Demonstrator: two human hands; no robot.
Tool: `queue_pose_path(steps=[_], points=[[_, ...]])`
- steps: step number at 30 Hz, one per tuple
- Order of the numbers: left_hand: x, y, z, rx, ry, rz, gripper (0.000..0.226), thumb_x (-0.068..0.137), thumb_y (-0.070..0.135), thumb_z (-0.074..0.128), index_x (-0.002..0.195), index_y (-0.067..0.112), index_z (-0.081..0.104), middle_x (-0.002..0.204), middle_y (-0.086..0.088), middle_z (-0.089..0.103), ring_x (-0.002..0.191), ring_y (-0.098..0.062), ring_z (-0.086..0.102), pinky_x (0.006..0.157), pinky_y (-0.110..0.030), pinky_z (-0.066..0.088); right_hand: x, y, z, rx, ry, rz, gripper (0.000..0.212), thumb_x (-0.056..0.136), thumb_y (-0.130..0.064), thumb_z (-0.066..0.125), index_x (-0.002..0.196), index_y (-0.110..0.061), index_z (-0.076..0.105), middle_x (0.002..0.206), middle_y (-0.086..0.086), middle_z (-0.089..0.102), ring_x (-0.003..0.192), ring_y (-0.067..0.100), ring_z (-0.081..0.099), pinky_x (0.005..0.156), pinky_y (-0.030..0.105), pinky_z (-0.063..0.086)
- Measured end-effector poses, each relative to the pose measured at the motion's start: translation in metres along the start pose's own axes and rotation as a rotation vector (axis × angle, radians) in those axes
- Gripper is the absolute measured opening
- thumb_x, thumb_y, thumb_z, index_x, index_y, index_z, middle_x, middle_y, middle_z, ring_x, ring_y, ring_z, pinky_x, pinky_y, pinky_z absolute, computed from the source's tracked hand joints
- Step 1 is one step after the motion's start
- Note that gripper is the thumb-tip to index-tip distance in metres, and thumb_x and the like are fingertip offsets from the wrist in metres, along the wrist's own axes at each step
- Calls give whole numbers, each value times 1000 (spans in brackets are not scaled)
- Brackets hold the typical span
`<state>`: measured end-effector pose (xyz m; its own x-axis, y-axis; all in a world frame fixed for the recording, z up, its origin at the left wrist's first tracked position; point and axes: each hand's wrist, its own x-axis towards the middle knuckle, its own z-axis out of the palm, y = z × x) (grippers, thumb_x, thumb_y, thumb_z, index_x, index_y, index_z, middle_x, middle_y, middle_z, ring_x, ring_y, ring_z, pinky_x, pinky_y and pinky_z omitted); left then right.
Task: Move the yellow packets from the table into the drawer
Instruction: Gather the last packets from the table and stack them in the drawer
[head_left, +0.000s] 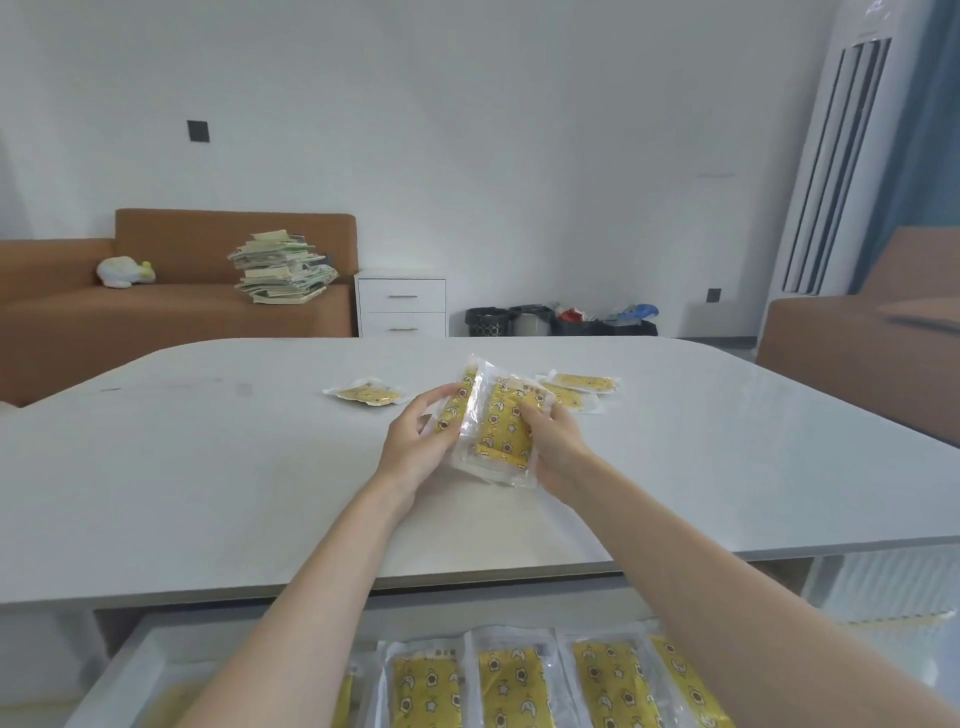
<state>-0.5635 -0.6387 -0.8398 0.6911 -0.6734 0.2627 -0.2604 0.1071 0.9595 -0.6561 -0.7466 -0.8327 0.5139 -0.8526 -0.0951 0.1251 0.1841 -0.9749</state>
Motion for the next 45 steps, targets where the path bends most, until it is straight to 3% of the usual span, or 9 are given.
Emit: queue_pose_path(steps=[3, 5, 7, 9, 14, 18, 26, 35, 45], points=[[5, -4, -1, -35, 14, 0, 28, 96, 14, 50, 118, 27, 61, 106, 9, 59, 96, -1, 53, 68, -2, 40, 6, 7, 8, -16, 51, -2, 22, 95, -25, 53, 116, -20, 49, 116, 11, 63, 105, 32, 64, 92, 54, 50], [14, -9, -6, -17, 115, -13, 30, 97, 11, 44, 119, 24, 60, 121, 6, 55, 109, -7, 51, 90, -12, 40, 6, 8, 10, -81, 96, -42, 42, 95, -28, 51, 135, -20, 41, 132, 5, 54, 118, 29, 55, 101, 48, 44], [26, -16, -17, 225, 323, -5, 38, 92, 2, 42, 123, 18, 57, 137, -2, 44, 128, -20, 39, 108, -29, 29, 6, 6, 10, -182, 150, -84, 47, 99, -27, 45, 143, -16, 33, 137, 5, 47, 123, 27, 48, 102, 37, 39], [36, -22, -33, 495, 438, 51, 48, 86, -8, 40, 128, 11, 52, 145, -8, 33, 135, -27, 27, 108, -28, 21, 12, 7, 10, -211, 165, -119, 46, 101, -24, 41, 144, -14, 31, 139, 6, 45, 121, 27, 47, 97, 34, 37], [70, -41, -61, 876, 263, -114, 61, 93, 5, 38, 149, 18, 18, 159, -2, 1, 143, -34, 3, 114, -34, 19, 24, 9, 20, -296, 160, -198, 40, 101, -21, 40, 140, -11, 36, 132, 7, 48, 110, 27, 51, 79, 28, 36], [96, -47, -63, 1016, 163, -205, 61, 96, 13, 32, 151, 26, 9, 160, 5, 1, 146, -26, 4, 116, -43, 12, 36, 10, 26, -335, 177, -215, 36, 101, -21, 41, 135, -8, 41, 131, 10, 50, 101, 25, 49, 75, 24, 31], [117, -54, -61, 1137, 153, -208, 54, 95, 12, 25, 138, 40, 43, 144, 4, 44, 135, -23, 36, 114, -53, 2, 54, 15, 34, -345, 230, -253, 38, 99, -20, 43, 134, -6, 44, 130, 8, 52, 104, 19, 48, 81, 23, 32], [87, -41, -69, 1135, -10, -227, 50, 98, 16, 26, 144, 36, 34, 146, -4, 42, 135, -26, 36, 116, -48, 10, 23, 12, 33, -321, 194, -210, 40, 100, -22, 41, 138, -9, 38, 133, 9, 49, 104, 23, 48, 78, 23, 29], [29, -14, -69, 1117, -106, -205, 44, 98, 25, 25, 132, 24, 52, 140, -2, 49, 129, -26, 42, 114, -48, 20, -15, 17, 19, -257, 146, -80, 43, 97, -29, 45, 137, -13, 41, 116, 7, 56, 95, 22, 53, 81, 31, 38]])
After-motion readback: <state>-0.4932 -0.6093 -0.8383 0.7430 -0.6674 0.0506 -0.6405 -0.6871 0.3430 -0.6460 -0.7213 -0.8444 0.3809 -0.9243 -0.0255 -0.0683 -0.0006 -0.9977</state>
